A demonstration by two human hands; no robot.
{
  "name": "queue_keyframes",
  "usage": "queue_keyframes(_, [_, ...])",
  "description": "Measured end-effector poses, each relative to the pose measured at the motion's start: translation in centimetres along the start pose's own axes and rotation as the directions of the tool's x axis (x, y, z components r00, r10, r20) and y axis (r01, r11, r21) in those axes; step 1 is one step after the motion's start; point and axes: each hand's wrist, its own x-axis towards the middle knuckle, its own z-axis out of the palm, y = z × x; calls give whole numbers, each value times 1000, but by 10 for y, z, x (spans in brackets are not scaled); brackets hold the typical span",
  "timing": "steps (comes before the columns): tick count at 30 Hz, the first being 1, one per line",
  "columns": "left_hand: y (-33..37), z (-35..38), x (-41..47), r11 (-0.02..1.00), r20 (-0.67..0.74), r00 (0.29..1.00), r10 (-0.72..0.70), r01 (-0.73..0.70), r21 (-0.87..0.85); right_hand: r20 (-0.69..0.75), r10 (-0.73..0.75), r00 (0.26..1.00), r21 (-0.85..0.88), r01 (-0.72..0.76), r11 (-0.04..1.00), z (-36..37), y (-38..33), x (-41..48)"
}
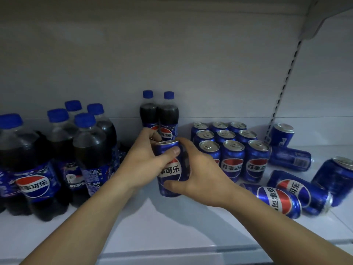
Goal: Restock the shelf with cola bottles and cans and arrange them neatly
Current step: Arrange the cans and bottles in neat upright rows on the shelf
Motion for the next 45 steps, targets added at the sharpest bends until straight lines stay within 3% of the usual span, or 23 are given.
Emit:
queue_keyframes(3, [6,-6,4,998,-146,988,44,-51,-41,-85,-24,996,-50,20,999,-26,-15,32])
queue_keyframes(7, [6,-17,17,983,-305,952,8,-64,-174,124,-99,987,-249,128,960,-53,-34,105])
queue_keyframes(9, [2,-22,18,980,-341,940,31,-96,-176,159,-134,978,-250,171,953,-55,-35,128])
queue_keyframes(11, [-1,-23,16,977,-334,941,62,-125,-170,31,-110,993,-179,114,977,-54,-23,142])
queue_keyframes(13, [-7,-21,14,980,-326,939,112,-158,-118,-226,61,972,-56,-75,996,-49,-6,157])
queue_keyframes(14, [-12,-18,14,982,-319,937,139,-171,-74,-266,175,948,-2,-182,983,-46,1,164])
queue_keyframes(16, [-22,-13,11,983,-283,942,182,-181,30,-139,340,930,99,-328,939,-37,12,175])
queue_keyframes(18, [-31,-7,6,980,-221,956,193,-179,81,-37,404,914,142,-396,907,-29,15,184])
queue_keyframes(21, [-38,-2,-1,981,-133,974,183,-172,90,-84,399,913,87,-392,916,-19,10,191])
queue_keyframes(25, [-46,-6,-6,961,-119,965,234,-211,179,-151,358,921,12,-361,933,-11,5,194])
queue_keyframes(31, [-54,-8,-4,948,-114,961,253,-223,226,-172,369,913,82,-360,929,-5,4,196])
queue_keyframes(37, [-57,-5,1,940,-136,948,287,-252,228,-156,405,901,216,-369,904,-3,11,198])
queue_keyframes(41, [-55,-1,6,950,-177,942,284,-253,181,-159,399,903,207,-364,908,-4,11,196])
queue_keyframes(45, [-43,6,14,968,-270,930,250,-240,71,-50,435,899,222,-414,883,-12,11,194])
